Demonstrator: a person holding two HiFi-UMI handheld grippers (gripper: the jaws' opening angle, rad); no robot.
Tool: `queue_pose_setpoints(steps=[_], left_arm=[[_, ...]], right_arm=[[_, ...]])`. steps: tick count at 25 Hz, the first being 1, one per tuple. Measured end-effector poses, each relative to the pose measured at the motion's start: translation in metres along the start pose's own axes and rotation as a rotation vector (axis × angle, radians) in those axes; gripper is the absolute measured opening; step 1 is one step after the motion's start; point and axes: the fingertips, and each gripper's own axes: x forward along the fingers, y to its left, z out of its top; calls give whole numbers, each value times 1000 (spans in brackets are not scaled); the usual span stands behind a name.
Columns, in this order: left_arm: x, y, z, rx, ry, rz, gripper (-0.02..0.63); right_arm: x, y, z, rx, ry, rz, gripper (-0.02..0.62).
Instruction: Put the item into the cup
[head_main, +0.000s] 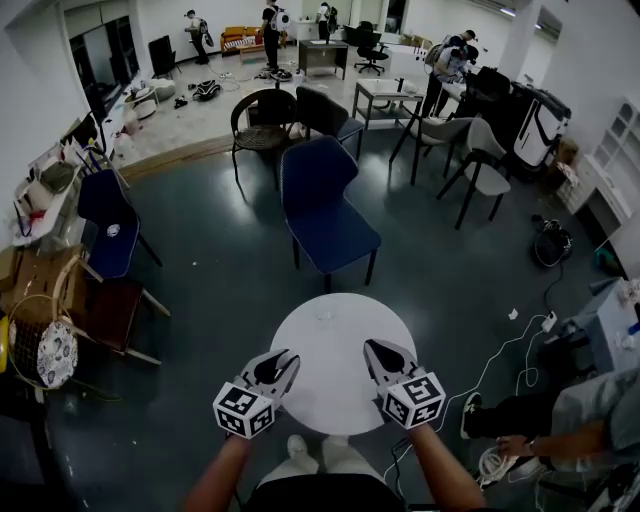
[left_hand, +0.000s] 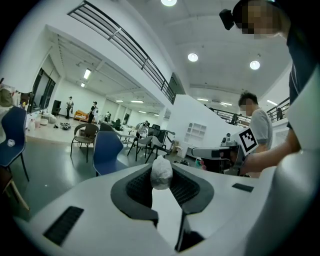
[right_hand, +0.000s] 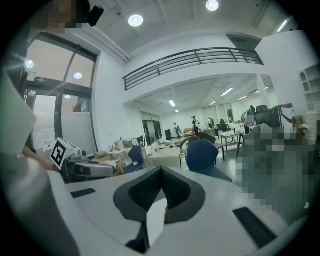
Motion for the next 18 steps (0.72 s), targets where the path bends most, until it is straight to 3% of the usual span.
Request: queue_pose_setpoints(steps=[18], left_arm=[[114,54,-66,-29,141,27,89]], right_arm=[[45,-81,-72,96,100,-18,17]])
